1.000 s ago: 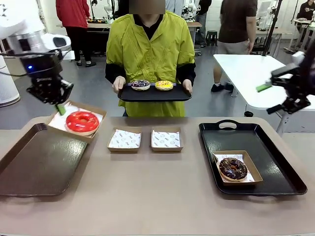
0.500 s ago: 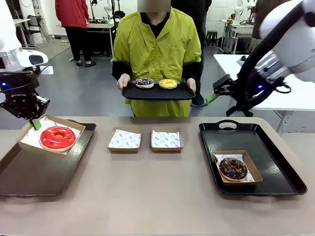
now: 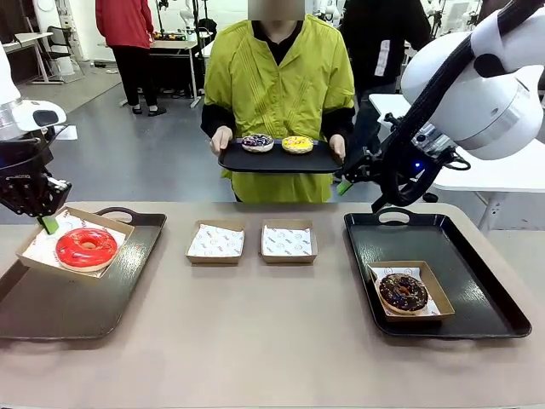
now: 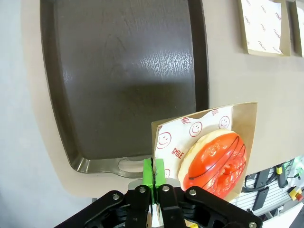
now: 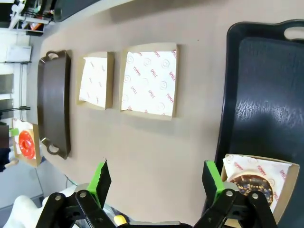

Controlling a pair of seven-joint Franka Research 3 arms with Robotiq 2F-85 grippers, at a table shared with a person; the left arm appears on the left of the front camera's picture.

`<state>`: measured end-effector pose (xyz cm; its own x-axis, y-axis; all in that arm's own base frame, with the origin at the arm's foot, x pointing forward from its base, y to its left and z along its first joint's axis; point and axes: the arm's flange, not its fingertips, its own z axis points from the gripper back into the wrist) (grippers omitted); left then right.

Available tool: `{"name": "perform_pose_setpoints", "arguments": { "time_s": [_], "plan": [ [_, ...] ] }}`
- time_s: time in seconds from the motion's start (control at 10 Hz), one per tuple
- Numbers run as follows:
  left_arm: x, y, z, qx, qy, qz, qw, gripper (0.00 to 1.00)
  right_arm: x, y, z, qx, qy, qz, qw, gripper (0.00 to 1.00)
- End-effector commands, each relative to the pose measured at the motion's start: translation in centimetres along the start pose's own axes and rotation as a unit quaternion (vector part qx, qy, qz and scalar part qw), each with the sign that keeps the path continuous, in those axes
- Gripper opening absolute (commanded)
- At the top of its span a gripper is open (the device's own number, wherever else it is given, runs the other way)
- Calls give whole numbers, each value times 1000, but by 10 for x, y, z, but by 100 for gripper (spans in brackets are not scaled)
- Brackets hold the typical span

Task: Individually package the donuts and arrange them on the tray.
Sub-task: Place the picked Paper togo box on the Handle tray while simultaneously picking up another Paper togo box from the table with the other hand.

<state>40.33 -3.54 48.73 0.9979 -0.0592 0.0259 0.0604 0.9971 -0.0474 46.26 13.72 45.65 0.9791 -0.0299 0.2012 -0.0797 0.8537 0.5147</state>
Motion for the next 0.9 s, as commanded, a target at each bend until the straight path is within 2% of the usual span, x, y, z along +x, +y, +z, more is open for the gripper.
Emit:
{"name": "perform_pose_setpoints", "arguments": {
  "time_s": [0.0,0.5,0.7,0.8],
  "plan": [
    [0,-3,3,0,1,-3,1000,1,1,0,2,-1,-3,0,1000,100],
    [0,-3,3,0,1,-3,1000,1,1,-2,2,1,-2,-2,1000,100],
    [5,13,-7,-1,-7,22,1000,1,11,26,-25,-103,-23,-14,994,100],
    [5,22,-11,-10,-7,34,999,1,17,39,-38,-136,-21,-17,990,100]
  ]
}}
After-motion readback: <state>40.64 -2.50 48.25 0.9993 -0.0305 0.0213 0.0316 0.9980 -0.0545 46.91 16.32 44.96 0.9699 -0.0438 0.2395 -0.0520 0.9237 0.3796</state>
